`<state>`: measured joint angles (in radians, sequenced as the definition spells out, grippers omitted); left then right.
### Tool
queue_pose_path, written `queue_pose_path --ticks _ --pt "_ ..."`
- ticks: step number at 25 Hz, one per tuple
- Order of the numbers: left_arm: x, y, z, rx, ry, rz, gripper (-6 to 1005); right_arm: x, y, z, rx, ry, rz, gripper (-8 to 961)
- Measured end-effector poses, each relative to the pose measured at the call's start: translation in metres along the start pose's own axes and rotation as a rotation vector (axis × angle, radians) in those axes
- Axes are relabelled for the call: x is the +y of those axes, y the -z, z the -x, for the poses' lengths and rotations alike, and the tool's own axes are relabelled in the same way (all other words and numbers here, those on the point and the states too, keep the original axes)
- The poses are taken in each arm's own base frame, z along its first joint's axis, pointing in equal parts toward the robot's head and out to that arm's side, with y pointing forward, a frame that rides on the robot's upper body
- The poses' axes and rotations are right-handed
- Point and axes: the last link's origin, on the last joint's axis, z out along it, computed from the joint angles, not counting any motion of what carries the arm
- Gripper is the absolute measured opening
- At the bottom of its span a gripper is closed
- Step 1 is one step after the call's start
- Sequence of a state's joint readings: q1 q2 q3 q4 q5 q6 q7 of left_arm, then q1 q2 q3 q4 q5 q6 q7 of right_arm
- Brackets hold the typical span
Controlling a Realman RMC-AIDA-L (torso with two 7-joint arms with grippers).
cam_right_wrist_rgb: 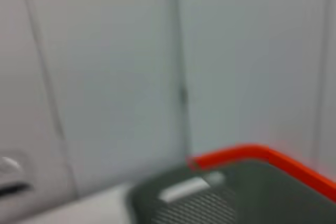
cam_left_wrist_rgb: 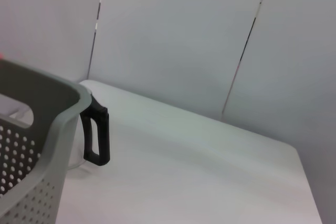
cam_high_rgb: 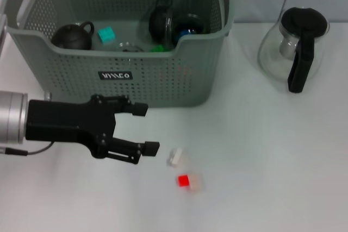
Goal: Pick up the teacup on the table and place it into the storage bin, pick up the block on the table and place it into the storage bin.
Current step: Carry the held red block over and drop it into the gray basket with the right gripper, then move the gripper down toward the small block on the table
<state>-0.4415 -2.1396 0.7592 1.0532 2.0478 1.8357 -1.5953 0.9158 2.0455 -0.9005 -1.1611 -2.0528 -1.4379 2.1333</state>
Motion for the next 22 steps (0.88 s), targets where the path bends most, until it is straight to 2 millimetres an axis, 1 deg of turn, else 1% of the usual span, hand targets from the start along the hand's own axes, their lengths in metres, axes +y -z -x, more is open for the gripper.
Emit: queue_pose_path --ticks 2,5,7,9,11,15,18,20,22 --pt "0.000 0.000 0.000 0.001 0.001 -0.001 946 -0.009 -0.015 -0.008 0.043 0.022 -0.049 681" --pt "0.000 0.000 0.001 0.001 0.003 -0.001 947 -0.012 -0.031 -0.018 0.089 0.071 -0.100 741" --pt "0.000 0.000 0.001 0.002 0.005 0.000 947 -0.010 -0.036 -0.021 0.096 0.101 -0.112 781" --pt "0.001 0.000 0.002 0.002 0.006 0.000 947 -0.007 -0.034 -0.022 0.083 0.126 -0.115 807" --pt "0.001 0.001 0.002 0.003 0.007 0.000 947 -0.001 -0.028 -0.022 0.046 0.154 -0.100 818" --pt "0.001 0.001 0.002 0.005 0.007 0.003 947 0.019 -0.002 -0.030 -0.068 0.182 0.016 842" --pt "0.003 0.001 0.002 0.003 0.004 0.012 947 0.037 0.020 -0.050 -0.098 0.196 0.142 859" --pt "0.004 0.002 0.003 -0.005 -0.008 0.020 947 0.046 0.030 -0.069 -0.067 0.199 0.211 865" --pt "0.004 0.004 0.004 -0.014 -0.024 0.026 947 0.056 0.037 -0.093 0.002 0.190 0.280 866"
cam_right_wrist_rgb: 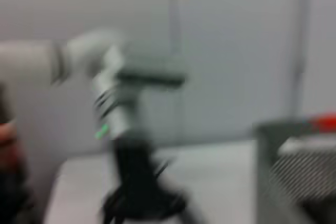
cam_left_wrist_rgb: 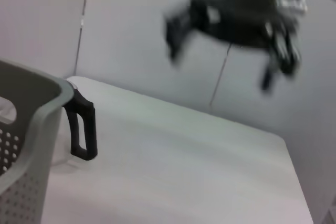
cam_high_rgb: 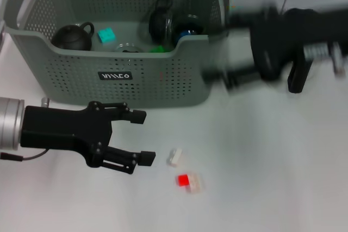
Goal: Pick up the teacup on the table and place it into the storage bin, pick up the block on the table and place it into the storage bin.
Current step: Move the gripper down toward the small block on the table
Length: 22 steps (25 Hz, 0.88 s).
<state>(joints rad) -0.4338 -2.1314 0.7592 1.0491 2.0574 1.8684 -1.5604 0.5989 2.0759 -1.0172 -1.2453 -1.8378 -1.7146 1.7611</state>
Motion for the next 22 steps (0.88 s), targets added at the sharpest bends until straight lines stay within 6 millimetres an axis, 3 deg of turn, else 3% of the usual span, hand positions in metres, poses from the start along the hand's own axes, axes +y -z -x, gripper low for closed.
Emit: queue_pose_path --ticks 5,9,22 --pt "0.000 0.002 0.002 -0.014 -0.019 0.003 946 0.020 -0.011 -0.049 0.169 -0.110 0.100 864" --pt "0.001 0.001 0.003 -0.014 -0.020 0.004 945 0.017 -0.035 -0.075 0.242 -0.164 0.099 861" --pt "0.001 -0.002 0.002 -0.004 -0.016 0.004 939 0.000 -0.120 -0.113 0.432 -0.074 -0.015 857"
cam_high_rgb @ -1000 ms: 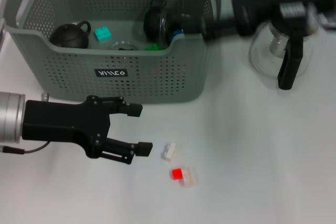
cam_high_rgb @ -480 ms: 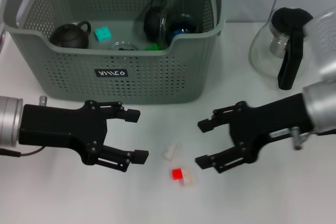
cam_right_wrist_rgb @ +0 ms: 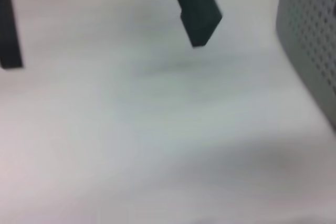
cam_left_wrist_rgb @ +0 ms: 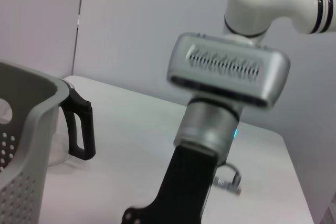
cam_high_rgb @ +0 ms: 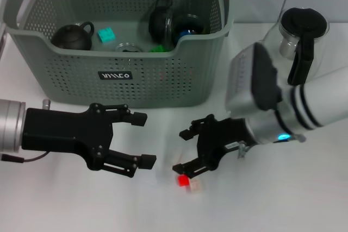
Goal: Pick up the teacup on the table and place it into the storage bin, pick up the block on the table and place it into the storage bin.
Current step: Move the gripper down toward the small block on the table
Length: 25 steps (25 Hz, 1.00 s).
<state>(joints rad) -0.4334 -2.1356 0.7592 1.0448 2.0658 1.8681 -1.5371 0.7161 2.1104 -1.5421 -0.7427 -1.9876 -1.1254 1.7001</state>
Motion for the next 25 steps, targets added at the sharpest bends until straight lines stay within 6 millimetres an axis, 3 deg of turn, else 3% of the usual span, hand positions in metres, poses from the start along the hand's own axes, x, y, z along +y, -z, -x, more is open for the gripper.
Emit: queue_pose_path --ticks 10,20,25 --pt "0.000 -0.001 0.001 0.006 0.006 0.002 935 0.005 -0.030 0.004 0.037 0.070 -0.074 855" --pt "0.001 0.001 0.004 0.015 0.017 -0.011 930 0.005 -0.032 -0.003 0.048 0.050 -0.086 852" --pt "0.001 0.001 0.004 0.015 0.017 -0.011 928 0.005 -0.033 -0.007 0.056 0.040 -0.085 725"
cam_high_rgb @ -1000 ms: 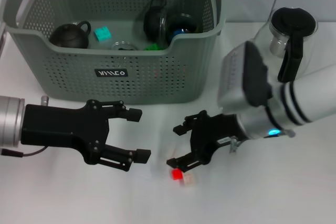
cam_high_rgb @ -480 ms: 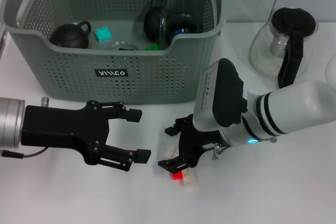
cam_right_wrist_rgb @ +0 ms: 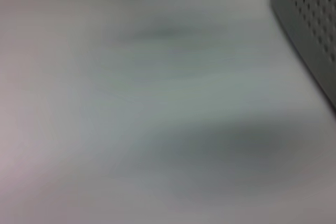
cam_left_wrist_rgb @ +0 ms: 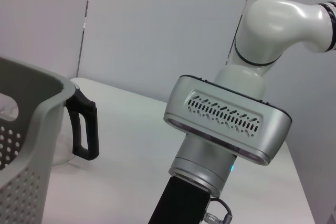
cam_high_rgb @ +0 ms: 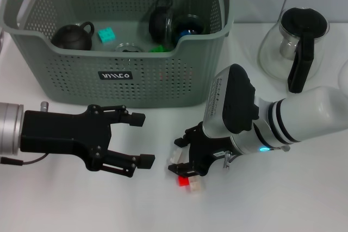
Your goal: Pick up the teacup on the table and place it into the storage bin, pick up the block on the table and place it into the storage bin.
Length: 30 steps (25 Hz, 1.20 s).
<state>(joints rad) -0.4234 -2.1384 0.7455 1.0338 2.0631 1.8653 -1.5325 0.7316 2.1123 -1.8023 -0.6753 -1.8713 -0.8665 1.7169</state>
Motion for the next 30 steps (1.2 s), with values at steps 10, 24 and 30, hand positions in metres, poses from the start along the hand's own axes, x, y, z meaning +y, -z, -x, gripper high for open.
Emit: queue_pose_path --ticks 10,24,30 --pt "0.000 0.001 0.000 0.004 0.002 -0.006 924 0.001 0.001 -0.002 0.002 -0.003 0.004 511" --pt "-0.001 0.017 0.007 0.031 0.035 -0.062 918 -0.013 0.114 0.038 -0.184 -0.116 0.072 437" --pt "-0.002 0.022 0.008 0.050 0.042 -0.083 915 -0.022 0.210 0.089 -0.429 -0.174 0.043 438"
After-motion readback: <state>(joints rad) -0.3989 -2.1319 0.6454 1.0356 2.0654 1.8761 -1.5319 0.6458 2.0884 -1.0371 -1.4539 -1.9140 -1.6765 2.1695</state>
